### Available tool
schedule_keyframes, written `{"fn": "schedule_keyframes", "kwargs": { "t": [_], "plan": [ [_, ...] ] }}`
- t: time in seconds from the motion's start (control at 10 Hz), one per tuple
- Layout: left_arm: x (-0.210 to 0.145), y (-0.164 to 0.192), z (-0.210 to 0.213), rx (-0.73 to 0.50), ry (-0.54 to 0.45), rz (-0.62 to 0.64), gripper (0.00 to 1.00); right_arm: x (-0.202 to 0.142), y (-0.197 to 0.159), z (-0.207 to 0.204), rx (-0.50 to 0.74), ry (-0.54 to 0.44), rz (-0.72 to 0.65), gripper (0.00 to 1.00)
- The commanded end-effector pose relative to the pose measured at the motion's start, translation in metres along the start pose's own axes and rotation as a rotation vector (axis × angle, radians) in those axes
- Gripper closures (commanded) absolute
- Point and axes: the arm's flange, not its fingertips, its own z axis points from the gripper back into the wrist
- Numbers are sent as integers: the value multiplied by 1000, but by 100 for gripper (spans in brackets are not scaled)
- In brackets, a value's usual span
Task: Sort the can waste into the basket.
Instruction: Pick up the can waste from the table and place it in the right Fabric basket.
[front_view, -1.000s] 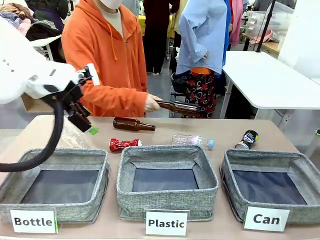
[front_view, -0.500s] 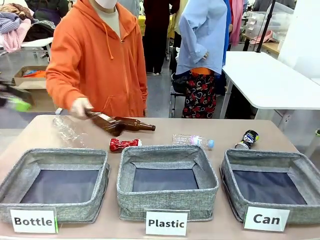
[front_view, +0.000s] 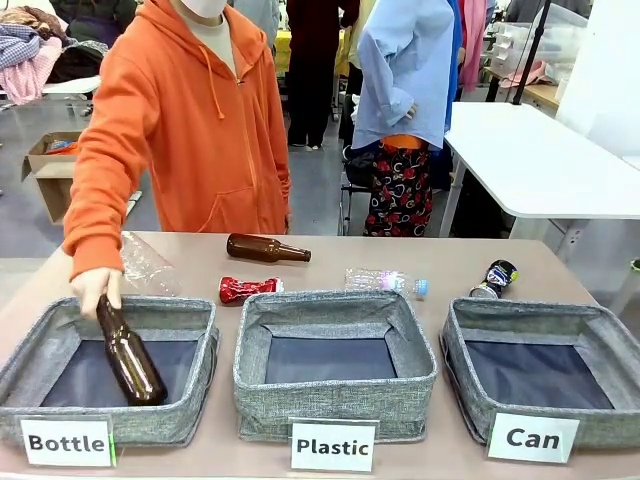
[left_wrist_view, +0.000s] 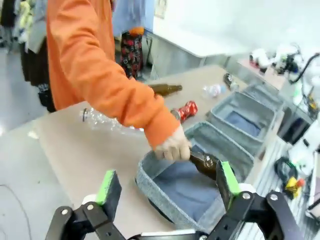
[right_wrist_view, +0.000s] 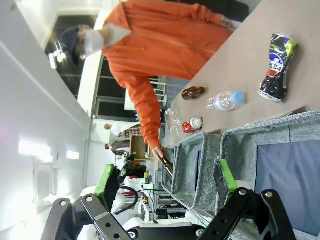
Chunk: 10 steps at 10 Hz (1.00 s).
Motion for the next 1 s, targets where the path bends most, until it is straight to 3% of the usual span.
{"fn": "schedule_keyframes", "kwargs": {
  "t": [0.0,0.2,0.6,0.9],
  "plan": [
    [-22,12,-10,-74,-92,8,0,2,1,-1,18,-9,20,0],
    [-15,10,-16,-75,-66,-5,0,2,1,-1,18,-9,20,0],
    [33,-13,-47,-60,56,-100,0,2,1,-1,18,-9,20,0],
    [92,-68,-119,35,347,-311,0,2,1,-1,18,-9,20,0]
  ]
}}
